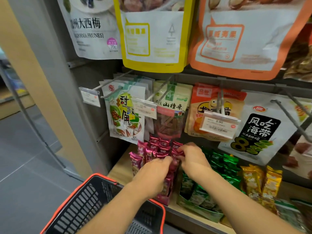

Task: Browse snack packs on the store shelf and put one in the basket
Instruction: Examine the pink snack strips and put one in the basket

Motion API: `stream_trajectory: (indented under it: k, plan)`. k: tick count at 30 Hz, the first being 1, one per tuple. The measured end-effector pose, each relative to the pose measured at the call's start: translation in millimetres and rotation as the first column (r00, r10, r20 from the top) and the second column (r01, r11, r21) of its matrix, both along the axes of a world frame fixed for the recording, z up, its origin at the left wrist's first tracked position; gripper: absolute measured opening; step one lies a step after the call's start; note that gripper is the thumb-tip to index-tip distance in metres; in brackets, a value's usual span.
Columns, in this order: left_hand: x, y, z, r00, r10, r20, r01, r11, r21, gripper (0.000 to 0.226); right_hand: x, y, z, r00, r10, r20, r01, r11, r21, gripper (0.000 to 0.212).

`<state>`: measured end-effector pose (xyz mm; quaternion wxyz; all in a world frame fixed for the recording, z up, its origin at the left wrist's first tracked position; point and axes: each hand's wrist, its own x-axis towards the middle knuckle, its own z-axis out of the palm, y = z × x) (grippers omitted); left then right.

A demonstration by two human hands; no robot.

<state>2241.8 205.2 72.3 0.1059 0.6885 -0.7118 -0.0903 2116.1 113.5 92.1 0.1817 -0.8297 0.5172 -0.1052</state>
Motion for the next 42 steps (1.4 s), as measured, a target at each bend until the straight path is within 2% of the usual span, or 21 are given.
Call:
stream_trajectory:
  k: [2, 4, 7, 9, 10, 12, 14, 15, 16, 18, 20, 22, 24, 26, 29, 32, 34, 36, 37, 40, 42]
  plan:
    - [-0.7, 0.1, -1.0, 0.998, 0.012, -0.062, -0.015, 0.999, -0.042, 0.087, 2.2, -2.2, -8.4, 0.997, 0.048, -0.066, -0.048, 0.999, -0.001, 0.026]
    - [-2.8, -1.4, -1.1, 1.0, 0.002, -0.031, -0.003, 0.999, -0.045, 0.097, 0.8, -1.5, -17.6, 0.992, 0.056, -0.113, -0.06, 0.998, -0.03, 0.03]
    - [-6.5, -4.2, -3.4, 0.992, -0.03, 0.123, 0.029, 1.0, 0.011, 0.093, -1.2, -0.4, -29.5, 0.979, 0.046, -0.199, -0.072, 0.989, -0.129, 0.038]
    - [-7.4, -5.2, -5.6, 0.972, -0.03, 0.233, 0.02, 0.999, 0.046, 0.086, 0.0, -4.0, -29.8, 0.967, 0.109, -0.229, -0.136, 0.985, -0.106, 0.037]
    - [-7.6, -5.4, -6.6, 0.962, -0.028, 0.271, 0.013, 0.998, 0.058, 0.083, 0.3, -7.0, -26.0, 0.974, 0.131, -0.187, -0.145, 0.987, -0.063, 0.034]
    - [-8.5, -6.5, -7.4, 0.949, -0.025, 0.314, 0.006, 0.998, 0.059, 0.08, -1.2, -16.6, -14.2, 0.998, 0.06, 0.007, -0.06, 0.998, 0.002, 0.025]
    - [-10.2, -8.5, -7.6, 0.943, -0.027, 0.332, 0.015, 0.999, 0.037, 0.078, -3.7, -30.4, -7.6, 0.982, -0.043, 0.182, 0.064, 0.992, -0.109, 0.02]
    - [-11.5, -9.6, -8.2, 0.942, -0.033, 0.333, 0.023, 0.999, 0.032, 0.078, -3.1, -35.3, -7.1, 0.979, -0.062, 0.195, 0.095, 0.982, -0.165, 0.02]
    - [-12.5, -10.4, -8.9, 0.943, -0.04, 0.331, 0.032, 0.999, 0.032, 0.079, -0.4, -39.1, -7.8, 0.982, -0.061, 0.178, 0.095, 0.977, -0.189, 0.023]
    - [-13.6, -11.4, -9.2, 0.944, -0.055, 0.325, 0.045, 0.998, 0.037, 0.082, 10.7, -46.7, -13.4, 0.996, -0.04, 0.076, 0.05, 0.989, -0.136, 0.034]
    - [-12.4, -11.9, -8.5, 0.948, -0.065, 0.312, 0.056, 0.998, 0.039, 0.081, 25.3, -53.5, -20.9, 0.991, -0.053, -0.126, 0.051, 0.999, -0.02, 0.043]
    - [-9.6, -11.9, -8.4, 0.953, -0.078, 0.294, 0.07, 0.997, 0.039, 0.079, 36.6, -58.2, -27.9, 0.956, -0.056, -0.287, 0.073, 0.996, 0.048, 0.038]
    - [-7.6, -11.1, -9.7, 0.962, -0.079, 0.261, 0.073, 0.997, 0.033, 0.076, 38.6, -59.4, -33.5, 0.948, -0.088, -0.305, 0.091, 0.996, -0.005, 0.025]
    - [-6.0, -9.9, -11.3, 0.971, -0.064, 0.229, 0.06, 0.998, 0.022, 0.077, 30.8, -53.6, -34.6, 0.969, -0.109, -0.221, 0.083, 0.989, -0.123, 0.023]
    - [-6.0, -8.3, -13.0, 0.971, -0.052, 0.233, 0.052, 0.999, 0.008, 0.076, 9.9, -29.8, -21.6, 0.998, -0.058, -0.027, 0.047, 0.947, -0.317, 0.032]
    - [-7.4, -7.0, -12.8, 0.968, -0.054, 0.247, 0.057, 0.998, -0.006, 0.07, -15.0, 5.5, 6.3, 0.99, 0.093, 0.107, -0.033, 0.884, -0.466, 0.029]
    - [-8.6, -6.3, -11.8, 0.967, -0.055, 0.249, 0.056, 0.998, 0.003, 0.068, -36.2, 30.3, 23.1, 0.964, 0.245, 0.099, -0.146, 0.807, -0.572, 0.021]
    - [-9.5, -4.4, -8.4, 0.966, -0.06, 0.251, 0.061, 0.998, 0.006, 0.068, -58.8, 53.5, 40.1, 0.935, 0.347, 0.069, -0.24, 0.765, -0.598, 0.011]
    - [-10.1, -3.3, -4.6, 0.966, -0.064, 0.249, 0.066, 0.998, 0.004, 0.067, -69.8, 63.6, 49.1, 0.925, 0.375, 0.064, -0.262, 0.751, -0.606, 0.013]
    - [-12.4, 3.4, 13.5, 0.99, -0.046, 0.132, 0.052, 0.998, -0.038, 0.057, -101.3, 85.9, 72.2, 0.89, 0.427, 0.162, -0.192, 0.671, -0.716, 0.029]
    - [-16.8, 11.9, 32.3, 1.0, 0.012, -0.01, -0.013, 0.995, -0.097, 0.044, -117.8, 98.5, 84.2, 0.839, 0.459, 0.293, -0.124, 0.685, -0.718, 0.02]
